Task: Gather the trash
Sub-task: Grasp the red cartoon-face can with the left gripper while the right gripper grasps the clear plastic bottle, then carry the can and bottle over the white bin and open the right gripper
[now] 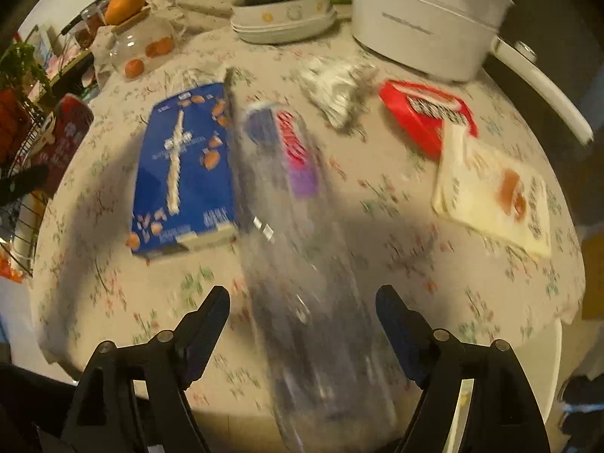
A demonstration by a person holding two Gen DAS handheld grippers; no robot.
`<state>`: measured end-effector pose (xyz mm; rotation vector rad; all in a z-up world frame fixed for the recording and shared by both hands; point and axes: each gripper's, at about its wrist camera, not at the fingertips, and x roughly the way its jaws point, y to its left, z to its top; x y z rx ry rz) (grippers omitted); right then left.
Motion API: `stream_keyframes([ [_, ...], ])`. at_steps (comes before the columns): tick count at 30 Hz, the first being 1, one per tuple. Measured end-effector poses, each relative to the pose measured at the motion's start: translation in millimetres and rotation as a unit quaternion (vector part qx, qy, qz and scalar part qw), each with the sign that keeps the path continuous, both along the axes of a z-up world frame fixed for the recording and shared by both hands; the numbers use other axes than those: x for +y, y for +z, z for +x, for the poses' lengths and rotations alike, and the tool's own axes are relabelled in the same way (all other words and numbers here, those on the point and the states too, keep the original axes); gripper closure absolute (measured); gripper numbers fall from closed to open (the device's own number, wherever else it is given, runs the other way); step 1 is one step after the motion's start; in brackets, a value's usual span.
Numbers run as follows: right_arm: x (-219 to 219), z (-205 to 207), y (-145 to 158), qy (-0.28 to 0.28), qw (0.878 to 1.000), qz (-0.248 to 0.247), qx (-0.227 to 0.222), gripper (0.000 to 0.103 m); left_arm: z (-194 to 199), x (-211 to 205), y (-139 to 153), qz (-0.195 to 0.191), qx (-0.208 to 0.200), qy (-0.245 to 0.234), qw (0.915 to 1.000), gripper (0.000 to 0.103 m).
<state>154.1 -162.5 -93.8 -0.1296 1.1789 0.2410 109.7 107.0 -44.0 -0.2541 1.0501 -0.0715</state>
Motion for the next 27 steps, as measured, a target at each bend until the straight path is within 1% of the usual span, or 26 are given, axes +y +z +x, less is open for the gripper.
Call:
stream_keyframes([
  [4,8.2,6.1,-12.6,0.012,1.000,-0.021,0.007,0.022,-1.8,7.3,-0.9,0.001,0.004,0.007,1.0000,0.049],
  [5,9.4,6.9,-14.7,0.014,1.000,-0.025,0.007,0.024,-2.3,8.1,-1.0,0.001,0.005,0.008,1.0000,0.049],
  [6,9.3,7.4,-15.4,0.013,0.999,-0.029,0.002,0.027,-2.4,8.4,-0.9,0.000,0.006,0.010,0.9999,0.049],
  [7,8.7,7.6,-15.6,0.014,0.999,-0.032,0.000,0.036,-2.7,8.5,-0.6,0.000,0.006,0.011,0.9999,0.049],
  [9,4.5,6.6,-14.9,0.018,1.000,-0.015,0.004,0.040,-3.6,6.9,0.4,0.001,0.005,0.011,0.9999,0.049],
  [11,4.8,5.4,-12.1,0.014,1.000,-0.018,0.000,0.044,-4.6,4.0,2.0,0.002,0.003,0.010,0.9999,0.049],
  [18,3.0,-15.4,15.2,0.034,0.999,-0.003,-0.037,0.045,-6.3,-5.1,7.7,0.003,-0.005,-0.002,1.0000,0.049],
  [25,-18.8,-31.2,47.7,0.008,0.997,0.041,-0.068,0.045,-7.3,-10.9,11.8,-0.001,-0.012,-0.013,0.9998,0.049],
  [27,-26.0,-35.2,54.0,0.001,0.996,0.046,-0.075,0.045,-7.4,-12.6,13.1,-0.002,-0.015,-0.017,0.9997,0.049],
])
